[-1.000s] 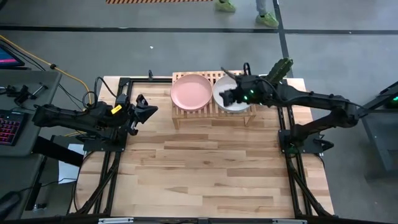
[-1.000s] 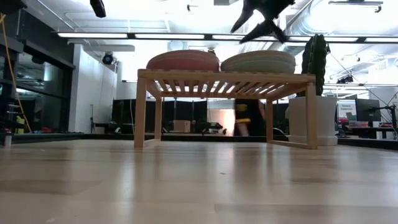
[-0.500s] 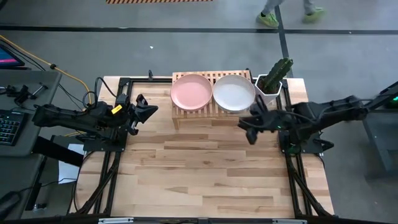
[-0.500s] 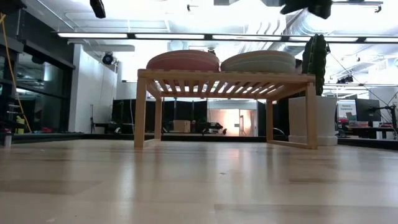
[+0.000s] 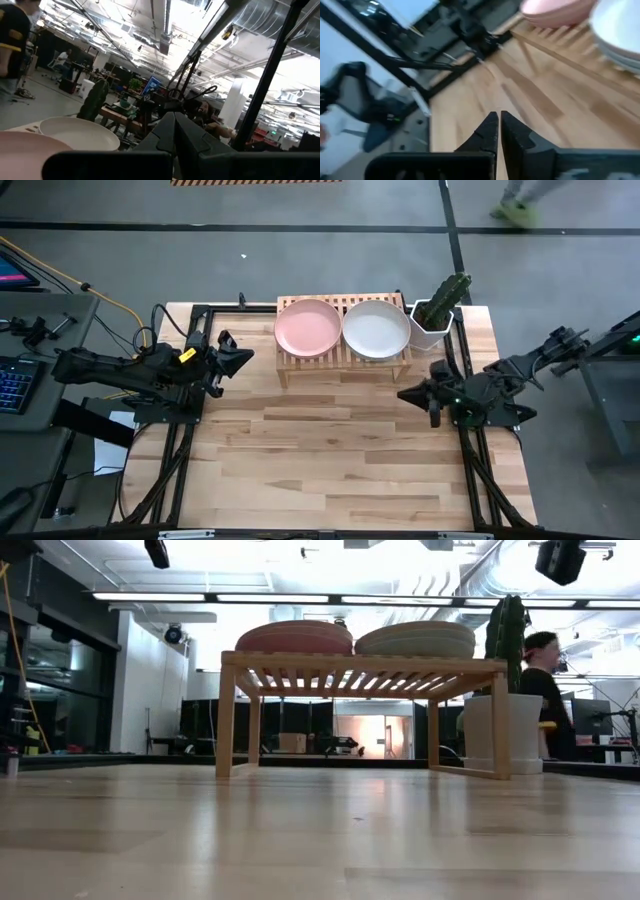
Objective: Place and stack plates onto a shelf
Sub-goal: Return to Home Position
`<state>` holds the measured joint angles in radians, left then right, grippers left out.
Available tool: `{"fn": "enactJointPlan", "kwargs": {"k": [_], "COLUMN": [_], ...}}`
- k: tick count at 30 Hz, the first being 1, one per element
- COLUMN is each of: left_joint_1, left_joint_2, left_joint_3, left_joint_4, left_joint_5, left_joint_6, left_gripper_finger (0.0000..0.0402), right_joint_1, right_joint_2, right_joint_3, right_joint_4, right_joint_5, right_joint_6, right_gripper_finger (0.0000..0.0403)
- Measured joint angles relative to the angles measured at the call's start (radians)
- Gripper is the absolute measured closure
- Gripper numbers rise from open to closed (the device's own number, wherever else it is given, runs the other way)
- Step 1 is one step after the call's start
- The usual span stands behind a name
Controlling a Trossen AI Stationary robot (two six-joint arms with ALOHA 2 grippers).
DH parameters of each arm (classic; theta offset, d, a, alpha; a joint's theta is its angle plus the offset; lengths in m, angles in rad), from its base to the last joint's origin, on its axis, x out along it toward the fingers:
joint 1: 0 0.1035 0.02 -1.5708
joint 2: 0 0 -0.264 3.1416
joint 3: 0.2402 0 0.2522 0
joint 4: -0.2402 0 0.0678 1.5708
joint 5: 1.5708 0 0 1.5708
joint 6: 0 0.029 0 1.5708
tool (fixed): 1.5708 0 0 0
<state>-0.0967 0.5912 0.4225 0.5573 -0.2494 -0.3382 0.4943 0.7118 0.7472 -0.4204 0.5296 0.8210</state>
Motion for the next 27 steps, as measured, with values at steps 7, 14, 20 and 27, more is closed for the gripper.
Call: {"fn": "enactJointPlan", "kwargs": {"k": [7, 14, 20, 27], "left_joint_1": [0.000, 0.000, 0.000, 0.000], "left_joint_2": [-0.070, -0.220, -0.316, -0.338], "left_joint_3": [0.000, 0.000, 0.000, 0.000], "left_joint_4": [-0.115, -0.365, -0.498, -0.548], "left_joint_5": [0.060, 0.059, 0.081, 0.184], "left_joint_6": [0.002, 0.015, 0.028, 0.036], "left_gripper_finger": [0.0402, 0.0401, 0.0402, 0.0402], "right_joint_1": [0.006, 0.006, 0.006, 0.003], "right_joint_2": [0.001, 0.034, 0.036, 0.036], "right_joint_3": [-0.029, 0.003, 0.003, 0.003], "right_joint_4": [0.180, 0.195, 0.201, 0.202], "right_joint_5": [-0.031, -0.032, -0.032, -0.001], "right_joint_6": [-0.152, -0.200, -0.138, -0.062], "right_gripper_finger": [0.0402, 0.0403, 0.0403, 0.0403]}}
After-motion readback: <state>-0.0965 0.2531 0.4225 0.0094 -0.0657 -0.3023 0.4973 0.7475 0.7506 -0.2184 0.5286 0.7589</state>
